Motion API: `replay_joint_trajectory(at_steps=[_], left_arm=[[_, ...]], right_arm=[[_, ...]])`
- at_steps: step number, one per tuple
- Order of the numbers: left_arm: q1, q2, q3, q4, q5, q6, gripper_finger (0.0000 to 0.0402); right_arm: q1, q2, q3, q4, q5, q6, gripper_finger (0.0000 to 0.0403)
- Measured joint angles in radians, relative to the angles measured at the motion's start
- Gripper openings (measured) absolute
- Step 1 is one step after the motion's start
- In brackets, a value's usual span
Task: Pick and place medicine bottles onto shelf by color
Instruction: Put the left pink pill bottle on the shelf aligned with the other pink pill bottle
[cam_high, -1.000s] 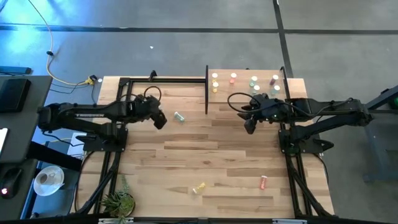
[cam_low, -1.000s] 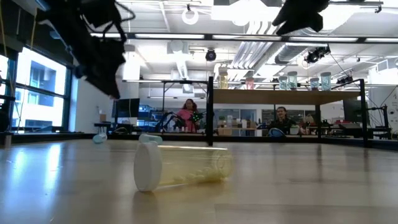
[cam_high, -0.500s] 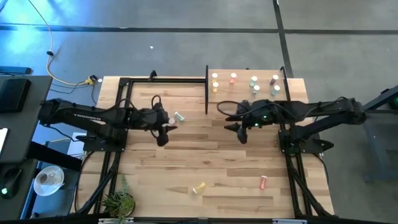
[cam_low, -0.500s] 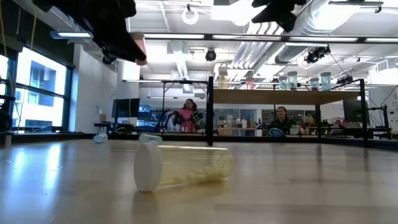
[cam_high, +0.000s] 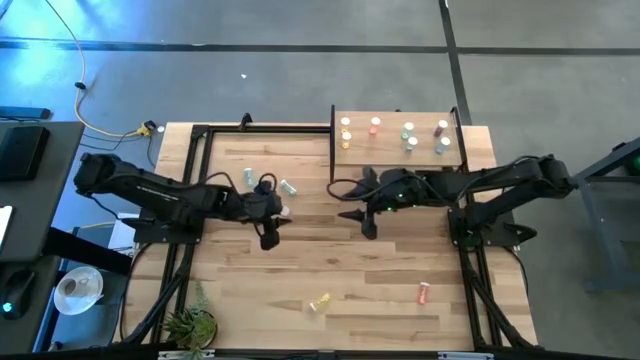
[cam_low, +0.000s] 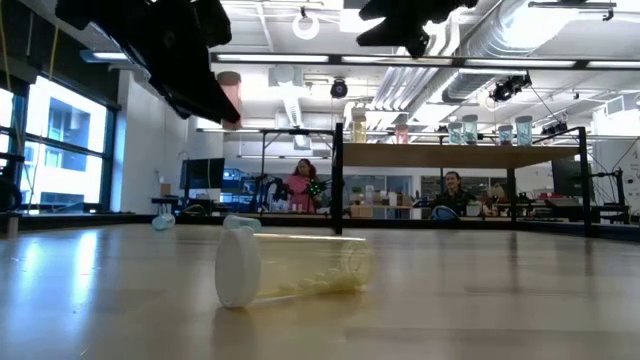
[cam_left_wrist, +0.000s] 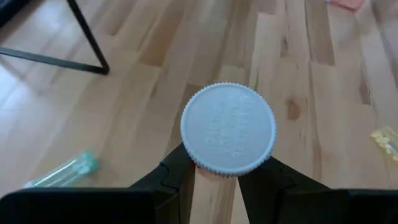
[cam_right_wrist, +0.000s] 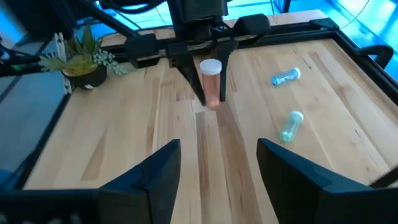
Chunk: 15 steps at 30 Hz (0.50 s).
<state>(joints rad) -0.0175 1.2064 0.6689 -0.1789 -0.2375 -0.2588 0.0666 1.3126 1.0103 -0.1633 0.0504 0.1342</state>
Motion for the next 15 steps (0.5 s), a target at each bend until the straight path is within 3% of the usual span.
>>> replay_joint_trajectory(at_steps=[15], left_arm=[[-0.017,0.129,0.0,0.105,0.017,-0.053,0.0093]], right_arm=[[0.0,0.229,0.0,0.315,-0.055,-0.204,0.0216]])
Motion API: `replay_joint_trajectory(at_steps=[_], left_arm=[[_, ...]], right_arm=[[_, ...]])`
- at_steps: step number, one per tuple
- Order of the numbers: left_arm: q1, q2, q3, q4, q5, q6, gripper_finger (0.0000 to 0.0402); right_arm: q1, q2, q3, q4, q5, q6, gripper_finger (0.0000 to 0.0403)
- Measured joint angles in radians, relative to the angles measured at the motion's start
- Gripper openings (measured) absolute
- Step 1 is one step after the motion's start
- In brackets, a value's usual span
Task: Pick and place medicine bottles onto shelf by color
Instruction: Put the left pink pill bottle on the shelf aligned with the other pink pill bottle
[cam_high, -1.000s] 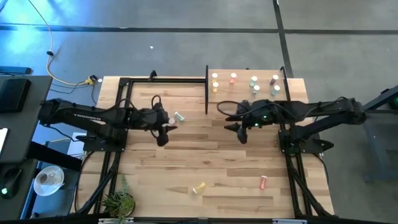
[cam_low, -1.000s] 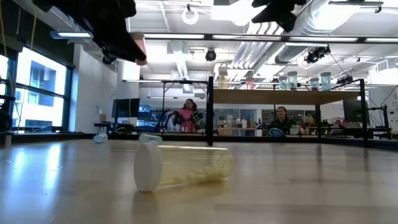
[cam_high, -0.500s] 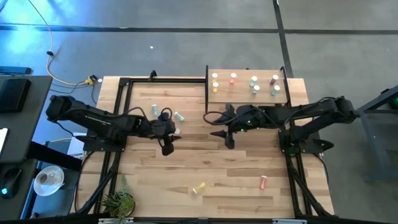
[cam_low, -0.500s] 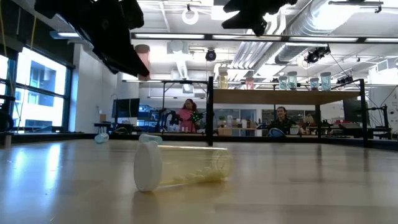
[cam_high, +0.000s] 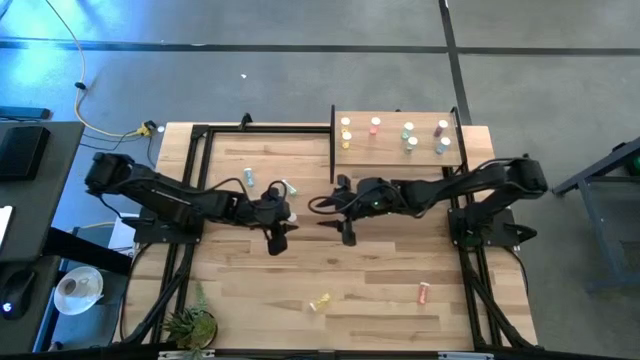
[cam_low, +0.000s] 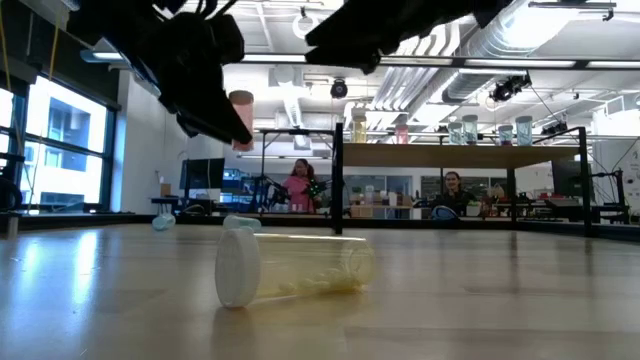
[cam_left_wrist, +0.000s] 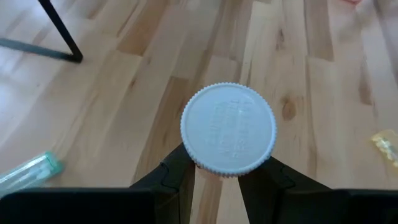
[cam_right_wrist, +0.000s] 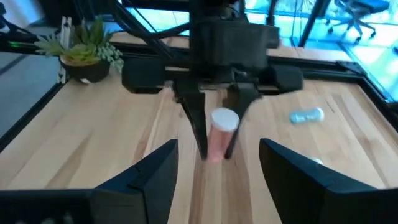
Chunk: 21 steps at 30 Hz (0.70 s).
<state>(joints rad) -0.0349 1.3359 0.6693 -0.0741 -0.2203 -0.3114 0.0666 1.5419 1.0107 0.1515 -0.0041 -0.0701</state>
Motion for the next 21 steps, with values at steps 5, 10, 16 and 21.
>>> replay_joint_trajectory(at_steps=[5,10,16,21], left_arm=[[-0.006,0.032,0.0,0.031,0.0,0.0,0.0093],[-0.014,0.062,0.0,0.045,0.0,-0.003,0.0093],[-0.02,0.08,0.0,0.055,-0.003,-0.011,0.0093],[-0.035,0.08,0.0,0.082,-0.02,-0.011,0.0093]], right_arm=[[0.0,0.075,0.0,0.108,-0.012,-0.017,0.0216],[0.0,0.145,0.0,0.232,-0.012,-0.017,0.0216],[0.002,0.219,0.0,0.329,-0.012,-0.017,0.0215],[0.002,0.274,0.0,0.404,-0.012,-0.017,0.0215]])
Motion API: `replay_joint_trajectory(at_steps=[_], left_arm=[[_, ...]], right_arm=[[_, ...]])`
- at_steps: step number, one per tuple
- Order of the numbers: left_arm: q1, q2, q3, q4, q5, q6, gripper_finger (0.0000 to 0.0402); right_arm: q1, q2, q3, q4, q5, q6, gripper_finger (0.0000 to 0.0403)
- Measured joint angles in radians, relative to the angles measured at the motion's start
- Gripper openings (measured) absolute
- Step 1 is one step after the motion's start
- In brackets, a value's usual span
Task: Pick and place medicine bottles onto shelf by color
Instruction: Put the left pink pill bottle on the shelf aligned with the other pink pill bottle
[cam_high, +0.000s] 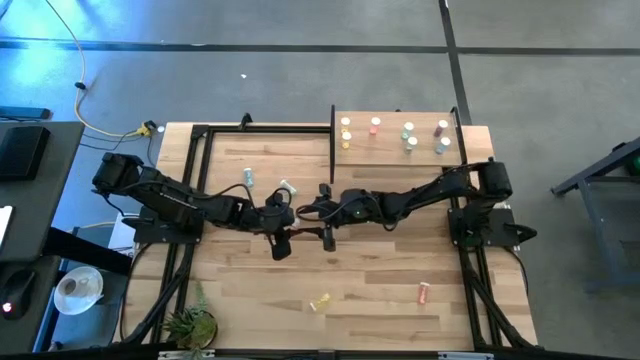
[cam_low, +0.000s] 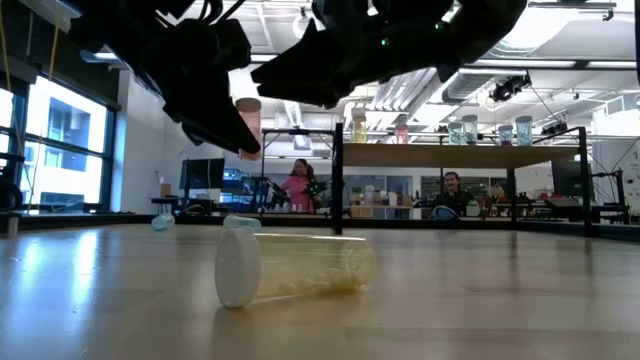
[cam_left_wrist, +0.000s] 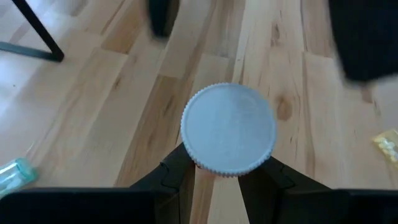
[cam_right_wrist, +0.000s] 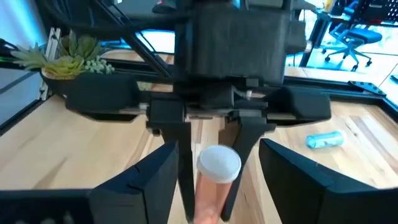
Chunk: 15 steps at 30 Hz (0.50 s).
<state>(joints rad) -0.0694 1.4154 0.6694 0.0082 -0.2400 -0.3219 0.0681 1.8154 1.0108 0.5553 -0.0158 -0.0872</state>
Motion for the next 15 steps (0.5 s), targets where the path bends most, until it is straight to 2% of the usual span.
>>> replay_joint_trajectory(at_steps=[15], left_arm=[[0.0,0.0,0.0,0.076,-0.01,0.065,0.0093]], right_arm=[[-0.004,0.019,0.002,0.026,0.0,0.027,0.0215]])
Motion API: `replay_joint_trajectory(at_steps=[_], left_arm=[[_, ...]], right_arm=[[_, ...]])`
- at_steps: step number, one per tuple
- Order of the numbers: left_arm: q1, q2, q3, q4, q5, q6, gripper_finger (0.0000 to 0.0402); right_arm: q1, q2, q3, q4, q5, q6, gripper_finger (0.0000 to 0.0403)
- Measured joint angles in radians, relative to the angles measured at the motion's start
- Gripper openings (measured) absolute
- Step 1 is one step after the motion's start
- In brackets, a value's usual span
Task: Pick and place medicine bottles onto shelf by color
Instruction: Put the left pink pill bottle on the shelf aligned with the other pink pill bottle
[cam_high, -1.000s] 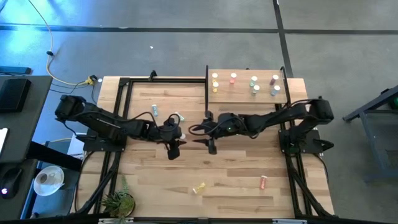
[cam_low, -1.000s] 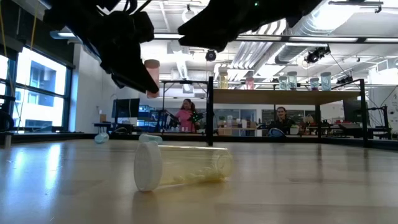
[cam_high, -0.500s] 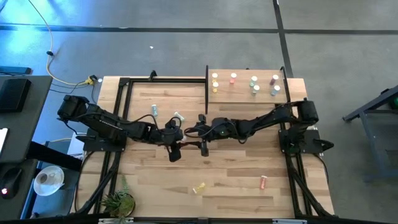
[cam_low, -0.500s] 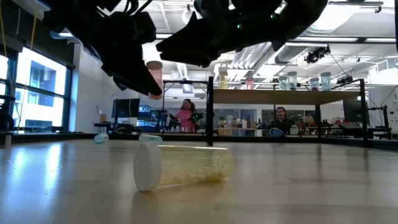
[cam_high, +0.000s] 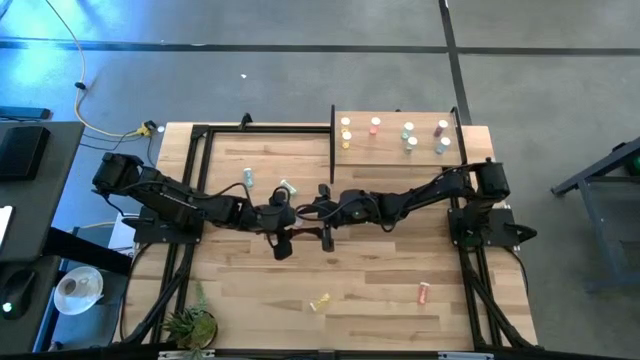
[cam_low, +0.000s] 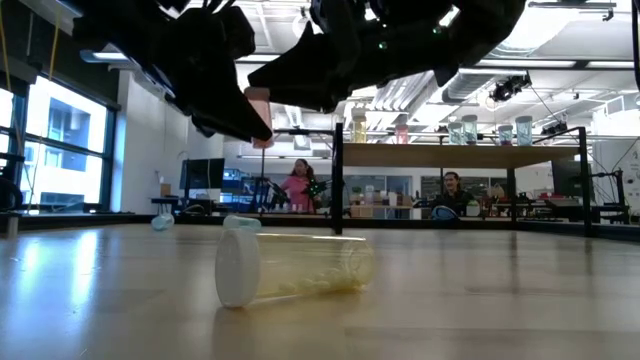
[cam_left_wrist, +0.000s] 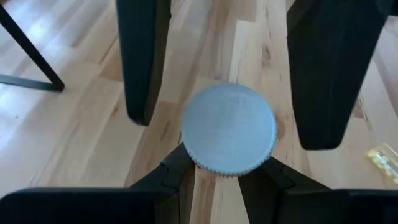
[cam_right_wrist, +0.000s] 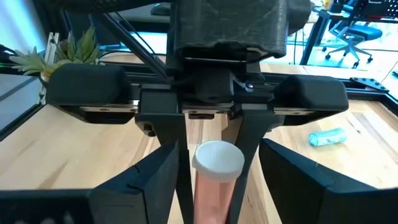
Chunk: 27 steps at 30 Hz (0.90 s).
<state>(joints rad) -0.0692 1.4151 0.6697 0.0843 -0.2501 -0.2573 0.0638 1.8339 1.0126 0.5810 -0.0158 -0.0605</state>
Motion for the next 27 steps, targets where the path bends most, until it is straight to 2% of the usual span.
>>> replay_joint_trajectory(at_steps=[15,27], left_arm=[[0.001,0.0,0.0,0.026,-0.059,0.069,0.0093],[0.011,0.0,0.0,0.026,-0.078,0.078,0.0093]], right_arm=[[-0.019,0.0,0.001,-0.011,0.0,0.057,0.0213],[-0.018,0.0,0.001,-0.016,0.0,0.06,0.0123]])
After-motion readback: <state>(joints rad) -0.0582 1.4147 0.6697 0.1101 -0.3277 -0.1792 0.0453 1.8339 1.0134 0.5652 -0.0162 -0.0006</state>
